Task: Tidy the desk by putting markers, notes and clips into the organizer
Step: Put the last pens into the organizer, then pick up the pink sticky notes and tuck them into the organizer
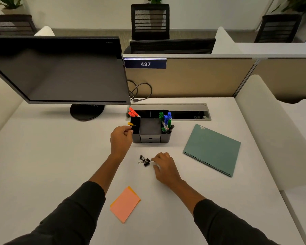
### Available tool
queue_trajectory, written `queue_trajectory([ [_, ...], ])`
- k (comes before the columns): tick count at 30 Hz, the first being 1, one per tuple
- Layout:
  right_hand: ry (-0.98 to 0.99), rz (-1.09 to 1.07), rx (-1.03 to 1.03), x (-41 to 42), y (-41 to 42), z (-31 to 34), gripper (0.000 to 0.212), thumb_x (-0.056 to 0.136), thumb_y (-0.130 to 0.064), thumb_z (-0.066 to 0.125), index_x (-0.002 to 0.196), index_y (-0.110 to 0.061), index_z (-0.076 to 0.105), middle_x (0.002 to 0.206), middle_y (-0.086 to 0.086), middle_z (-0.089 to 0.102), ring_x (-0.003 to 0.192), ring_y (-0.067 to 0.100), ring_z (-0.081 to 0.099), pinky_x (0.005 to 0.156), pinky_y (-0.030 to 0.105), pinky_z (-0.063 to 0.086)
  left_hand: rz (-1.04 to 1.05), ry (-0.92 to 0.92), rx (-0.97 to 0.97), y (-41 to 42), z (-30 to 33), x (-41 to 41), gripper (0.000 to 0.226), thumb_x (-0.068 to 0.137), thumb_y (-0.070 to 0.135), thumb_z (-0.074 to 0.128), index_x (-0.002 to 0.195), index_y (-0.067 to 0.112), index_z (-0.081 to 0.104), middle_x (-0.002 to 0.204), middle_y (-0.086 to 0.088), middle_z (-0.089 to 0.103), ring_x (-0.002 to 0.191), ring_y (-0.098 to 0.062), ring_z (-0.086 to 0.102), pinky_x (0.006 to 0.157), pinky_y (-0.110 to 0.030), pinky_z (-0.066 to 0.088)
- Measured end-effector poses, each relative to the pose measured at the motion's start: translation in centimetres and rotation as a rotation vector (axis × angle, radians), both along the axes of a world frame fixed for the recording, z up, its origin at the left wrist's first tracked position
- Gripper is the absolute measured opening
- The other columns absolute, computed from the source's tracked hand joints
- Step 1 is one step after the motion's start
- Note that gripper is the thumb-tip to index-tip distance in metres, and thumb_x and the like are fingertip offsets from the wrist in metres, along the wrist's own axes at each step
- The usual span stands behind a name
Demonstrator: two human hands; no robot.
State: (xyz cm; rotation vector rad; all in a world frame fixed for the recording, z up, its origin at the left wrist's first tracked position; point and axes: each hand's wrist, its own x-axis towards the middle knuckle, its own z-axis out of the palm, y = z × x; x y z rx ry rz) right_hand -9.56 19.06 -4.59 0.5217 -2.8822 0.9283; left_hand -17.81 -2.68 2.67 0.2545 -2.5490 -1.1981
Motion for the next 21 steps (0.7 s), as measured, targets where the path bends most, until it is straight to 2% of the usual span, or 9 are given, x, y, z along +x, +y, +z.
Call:
queue_trajectory([
  [3, -0.013, 0.060, -0.035, 0.2, -1.0, 0.5, 0.027, 0.087, -0.016, 0.067, 0.113, -0.012, 0.072, 0.110, 0.002, 0.063, 0.101, 0.021, 0.052, 0.082, 0.036, 0.051, -0.002, 0.051, 0.021, 0.2, -0.1, 2.5, 0.023, 0.095, 0.012, 0.067, 0.117, 0.008, 0.072, 0.097, -0.004, 0.071, 0.085, -0.012, 0.066, 0.080, -0.023, 0.058],
  [6, -0.070, 0.172, -0.084, 0.7, -2.2, 0.9, 0.033, 0.087, -0.025, 0.070, 0.118, -0.014, 0.070, 0.111, 0.000, 0.062, 0.104, 0.020, 0.051, 0.086, 0.034, 0.051, -0.028, 0.079, 0.006, 0.1, -1.2, 6.5, 0.021, 0.093, 0.010, 0.068, 0.115, 0.012, 0.070, 0.099, 0.001, 0.068, 0.085, -0.011, 0.064, 0.075, -0.029, 0.058],
  [9, -0.144, 0.339, -0.104, 1.8, -3.6, 1.0, 0.042, 0.081, -0.032, 0.076, 0.118, -0.015, 0.069, 0.112, 0.000, 0.060, 0.104, 0.020, 0.051, 0.086, 0.041, 0.051, -0.075, 0.062, -0.044, -0.4, -2.9, 11.7, 0.025, 0.089, 0.008, 0.073, 0.112, 0.017, 0.069, 0.104, 0.007, 0.062, 0.090, -0.013, 0.060, 0.081, -0.035, 0.054],
  [13, -0.263, 0.558, 0.075, 3.0, -5.2, 1.9, 0.060, 0.075, -0.045, 0.078, 0.127, -0.020, 0.063, 0.119, -0.002, 0.056, 0.105, 0.020, 0.046, 0.085, 0.041, 0.046, -0.068, -0.126, -0.064, -1.1, -5.2, 18.9, 0.031, 0.087, 0.016, 0.075, 0.116, 0.025, 0.067, 0.111, 0.014, 0.062, 0.102, -0.012, 0.059, 0.092, -0.035, 0.051],
  [15, -0.279, 0.631, 0.170, 3.5, -5.8, 2.1, 0.069, 0.075, -0.051, 0.080, 0.134, -0.021, 0.059, 0.124, -0.002, 0.054, 0.110, 0.021, 0.044, 0.088, 0.040, 0.043, -0.045, -0.220, -0.104, -1.5, -6.1, 21.8, 0.032, 0.086, 0.034, 0.067, 0.117, 0.025, 0.066, 0.114, 0.011, 0.064, 0.104, -0.015, 0.060, 0.091, -0.032, 0.049],
  [17, -0.290, 0.662, 0.227, 4.0, -6.2, 2.3, 0.073, 0.074, -0.052, 0.080, 0.137, -0.023, 0.056, 0.127, -0.003, 0.051, 0.113, 0.022, 0.042, 0.090, 0.041, 0.041, -0.040, -0.307, -0.172, -1.7, -6.8, 24.0, 0.045, 0.082, 0.047, 0.058, 0.118, 0.020, 0.065, 0.113, 0.003, 0.065, 0.100, -0.020, 0.060, 0.085, -0.032, 0.047],
  [21, -0.297, 0.679, 0.312, 4.5, -6.6, 2.6, 0.073, 0.075, -0.050, 0.079, 0.138, -0.024, 0.053, 0.133, -0.001, 0.046, 0.117, 0.024, 0.040, 0.093, 0.043, 0.041, -0.026, -0.423, -0.259, -1.5, -7.6, 26.8, 0.050, 0.077, 0.034, 0.080, 0.121, 0.017, 0.064, 0.116, -0.003, 0.065, 0.099, -0.026, 0.062, 0.082, -0.036, 0.051],
])
